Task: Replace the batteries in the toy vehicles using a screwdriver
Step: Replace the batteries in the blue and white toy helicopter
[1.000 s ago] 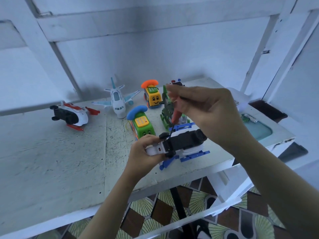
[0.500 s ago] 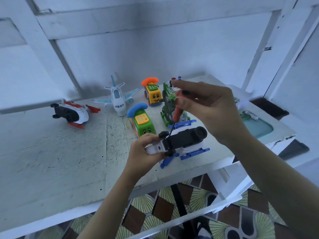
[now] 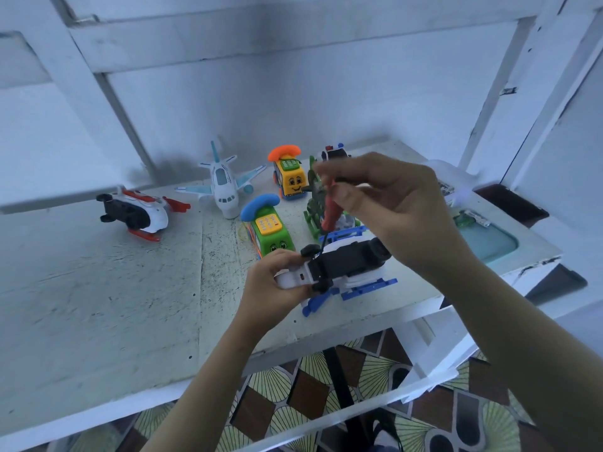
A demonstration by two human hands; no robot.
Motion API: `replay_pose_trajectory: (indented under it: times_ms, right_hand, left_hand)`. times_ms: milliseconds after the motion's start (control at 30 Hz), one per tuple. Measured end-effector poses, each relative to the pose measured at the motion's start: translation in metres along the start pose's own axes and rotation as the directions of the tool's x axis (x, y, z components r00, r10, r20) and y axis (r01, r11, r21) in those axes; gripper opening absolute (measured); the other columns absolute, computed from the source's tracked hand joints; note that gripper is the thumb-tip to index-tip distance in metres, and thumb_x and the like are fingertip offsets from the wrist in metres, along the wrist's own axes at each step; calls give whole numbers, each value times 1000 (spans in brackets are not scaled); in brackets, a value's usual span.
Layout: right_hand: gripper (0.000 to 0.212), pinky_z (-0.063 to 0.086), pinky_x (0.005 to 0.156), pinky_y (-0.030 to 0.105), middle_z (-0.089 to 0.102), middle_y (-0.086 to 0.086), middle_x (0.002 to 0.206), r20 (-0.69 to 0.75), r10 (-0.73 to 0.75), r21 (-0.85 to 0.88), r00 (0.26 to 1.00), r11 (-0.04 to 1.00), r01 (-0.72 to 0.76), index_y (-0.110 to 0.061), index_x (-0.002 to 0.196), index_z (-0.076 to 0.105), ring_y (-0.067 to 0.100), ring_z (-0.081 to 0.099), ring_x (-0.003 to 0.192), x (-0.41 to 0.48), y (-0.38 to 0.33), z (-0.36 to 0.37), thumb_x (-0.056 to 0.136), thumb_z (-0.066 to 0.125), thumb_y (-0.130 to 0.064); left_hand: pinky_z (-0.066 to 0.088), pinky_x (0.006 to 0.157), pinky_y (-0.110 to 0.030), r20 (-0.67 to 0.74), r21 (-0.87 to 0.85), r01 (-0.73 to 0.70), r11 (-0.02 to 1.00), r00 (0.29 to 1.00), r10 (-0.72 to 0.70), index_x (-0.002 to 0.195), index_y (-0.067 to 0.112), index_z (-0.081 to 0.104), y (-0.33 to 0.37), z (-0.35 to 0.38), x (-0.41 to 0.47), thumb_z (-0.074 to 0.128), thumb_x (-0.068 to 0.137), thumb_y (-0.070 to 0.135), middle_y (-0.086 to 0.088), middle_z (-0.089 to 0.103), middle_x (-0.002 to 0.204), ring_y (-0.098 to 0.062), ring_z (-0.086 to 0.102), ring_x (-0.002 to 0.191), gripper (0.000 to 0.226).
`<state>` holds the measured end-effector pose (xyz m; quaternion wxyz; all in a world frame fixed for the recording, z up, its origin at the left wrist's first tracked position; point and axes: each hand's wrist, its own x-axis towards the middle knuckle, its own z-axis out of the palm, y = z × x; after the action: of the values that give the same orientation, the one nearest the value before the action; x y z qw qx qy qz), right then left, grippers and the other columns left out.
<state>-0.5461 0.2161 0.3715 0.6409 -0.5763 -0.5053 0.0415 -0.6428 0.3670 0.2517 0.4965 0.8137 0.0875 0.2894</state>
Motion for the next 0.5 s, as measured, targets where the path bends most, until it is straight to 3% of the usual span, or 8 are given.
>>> replay_pose_trajectory:
  times_ms: [67, 133, 233, 300, 367, 433, 500]
  right_hand:
    - [10, 54, 66, 21, 59, 12, 84, -58, -88, -268, 994, 961, 70, -12, 95, 71, 12, 63, 73, 0, 4, -2, 87, 68, -18]
    - [26, 54, 68, 27, 61, 6, 91, -43, -202, -504, 978, 850, 153, -8, 97, 71, 7, 59, 80, -2, 10, -1, 91, 60, -31]
    - [29, 56, 72, 27, 65, 1, 106, -33, -259, -464, 965, 860, 215, -5, 119, 65, -1, 62, 80, -4, 14, 2, 97, 51, -18]
    - [31, 56, 68, 24, 66, -2, 96, -51, -253, -374, 966, 902, 216, -5, 125, 60, 3, 65, 71, -4, 13, 3, 95, 54, -8]
    - [29, 56, 64, 26, 65, -4, 92, -53, -279, -384, 959, 892, 239, -3, 121, 63, 9, 65, 67, -4, 14, 3, 94, 57, -11]
    - [33, 56, 69, 29, 64, -1, 103, -40, -295, -450, 955, 858, 246, -3, 122, 62, 12, 67, 78, -4, 16, 3, 96, 52, -19]
    - [40, 53, 88, 33, 54, 7, 132, -35, -243, -458, 969, 866, 201, -2, 133, 53, 19, 64, 105, -4, 18, 1, 98, 43, -18]
  left_hand:
    - [46, 66, -17, -6, -5, -6, 1000, 1000, 6, 89, 39, 69, -1, 1, 1, 84, 56, 42, 12, 67, 87, -5, 59, 77, 36]
    - [48, 64, -21, -6, -5, -4, 1000, 1000, 4, 89, 39, 69, -1, 1, 2, 80, 56, 45, 11, 67, 86, -6, 60, 77, 35]
    - [48, 65, -24, -5, 13, 0, 1000, 1000, 0, 88, 38, 69, -2, 1, 3, 83, 56, 42, 11, 67, 85, -5, 59, 75, 35]
    - [48, 66, -24, -3, 20, 1, 1000, 1000, -1, 88, 40, 69, -3, 1, 4, 83, 55, 43, 11, 67, 86, -7, 60, 77, 36]
    - [49, 66, -26, -1, 18, 1, 1000, 1000, -1, 89, 41, 69, -4, 1, 5, 81, 55, 45, 10, 67, 86, -10, 61, 78, 36]
    - [49, 66, -27, -3, 1, 8, 1000, 1000, -8, 89, 41, 69, -4, 1, 5, 81, 55, 44, 10, 67, 86, -10, 61, 77, 36]
    - [49, 66, -26, -8, -7, 20, 1000, 1000, -20, 88, 40, 69, -5, 0, 4, 83, 54, 41, 11, 67, 86, -7, 60, 76, 37]
